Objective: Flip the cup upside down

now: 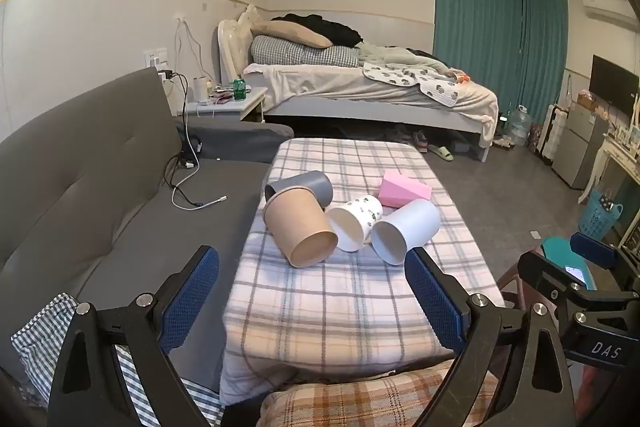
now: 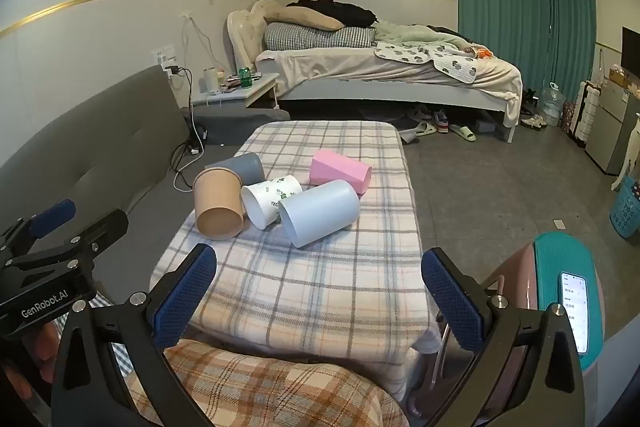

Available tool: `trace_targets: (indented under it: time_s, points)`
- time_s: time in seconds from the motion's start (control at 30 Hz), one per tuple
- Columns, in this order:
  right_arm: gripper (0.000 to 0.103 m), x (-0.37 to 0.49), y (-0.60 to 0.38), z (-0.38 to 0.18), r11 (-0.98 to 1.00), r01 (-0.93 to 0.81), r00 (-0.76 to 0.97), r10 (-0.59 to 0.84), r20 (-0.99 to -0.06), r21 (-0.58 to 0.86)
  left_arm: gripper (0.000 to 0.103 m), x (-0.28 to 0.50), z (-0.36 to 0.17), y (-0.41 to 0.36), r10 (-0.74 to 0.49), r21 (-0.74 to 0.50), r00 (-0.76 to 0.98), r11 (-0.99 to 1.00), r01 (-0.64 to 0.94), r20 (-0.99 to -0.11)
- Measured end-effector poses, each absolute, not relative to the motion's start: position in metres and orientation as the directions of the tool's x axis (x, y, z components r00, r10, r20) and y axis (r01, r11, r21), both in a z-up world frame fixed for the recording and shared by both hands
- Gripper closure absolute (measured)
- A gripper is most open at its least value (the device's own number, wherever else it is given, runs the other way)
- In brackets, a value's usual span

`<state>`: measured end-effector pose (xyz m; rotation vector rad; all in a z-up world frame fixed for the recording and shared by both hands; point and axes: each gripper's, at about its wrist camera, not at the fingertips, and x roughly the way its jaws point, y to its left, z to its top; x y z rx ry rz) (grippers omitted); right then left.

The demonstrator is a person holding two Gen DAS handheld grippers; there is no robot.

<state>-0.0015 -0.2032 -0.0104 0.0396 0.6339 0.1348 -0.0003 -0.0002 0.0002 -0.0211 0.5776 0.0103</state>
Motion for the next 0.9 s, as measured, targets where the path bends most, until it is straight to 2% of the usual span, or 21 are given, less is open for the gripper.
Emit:
trace_targets:
  time_s: [0.9]
  points:
    - [0.000,-0.0011,-0.2008,-0.0084,0.990,-0.120,0.799,0.142,-0.585,0.076,0.006,-0.0002,0.0001,0.0001,0.000,-0.026,0.833,1.000,-0.018,-0.553]
